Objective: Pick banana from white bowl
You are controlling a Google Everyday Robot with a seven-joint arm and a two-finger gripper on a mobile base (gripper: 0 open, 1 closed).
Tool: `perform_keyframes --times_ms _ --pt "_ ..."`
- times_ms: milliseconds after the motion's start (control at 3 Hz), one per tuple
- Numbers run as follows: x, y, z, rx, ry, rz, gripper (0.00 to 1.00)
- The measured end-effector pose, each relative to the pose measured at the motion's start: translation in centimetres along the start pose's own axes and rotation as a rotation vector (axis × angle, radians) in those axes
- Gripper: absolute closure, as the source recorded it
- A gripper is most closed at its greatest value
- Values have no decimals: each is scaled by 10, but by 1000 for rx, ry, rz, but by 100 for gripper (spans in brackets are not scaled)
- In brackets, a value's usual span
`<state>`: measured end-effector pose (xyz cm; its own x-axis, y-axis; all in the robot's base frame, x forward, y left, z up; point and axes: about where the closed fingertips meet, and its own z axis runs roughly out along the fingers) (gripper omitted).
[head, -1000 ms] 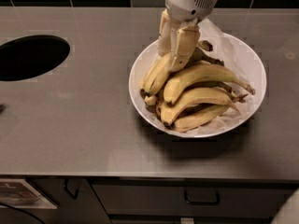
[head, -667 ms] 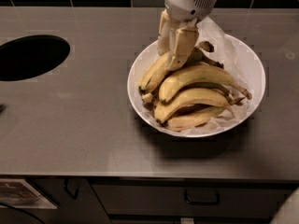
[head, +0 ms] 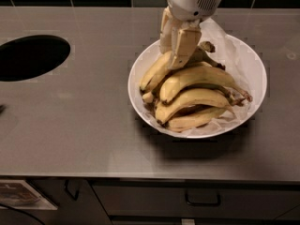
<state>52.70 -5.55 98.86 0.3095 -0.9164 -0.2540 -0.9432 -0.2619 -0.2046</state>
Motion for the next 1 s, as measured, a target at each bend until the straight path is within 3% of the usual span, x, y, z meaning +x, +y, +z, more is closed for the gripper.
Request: perform_keyframes --times_ms 667,1000 --pt "-15 36 -57 359 46 -41 100" --pt "-20 56 -84 527 75 -24 100"
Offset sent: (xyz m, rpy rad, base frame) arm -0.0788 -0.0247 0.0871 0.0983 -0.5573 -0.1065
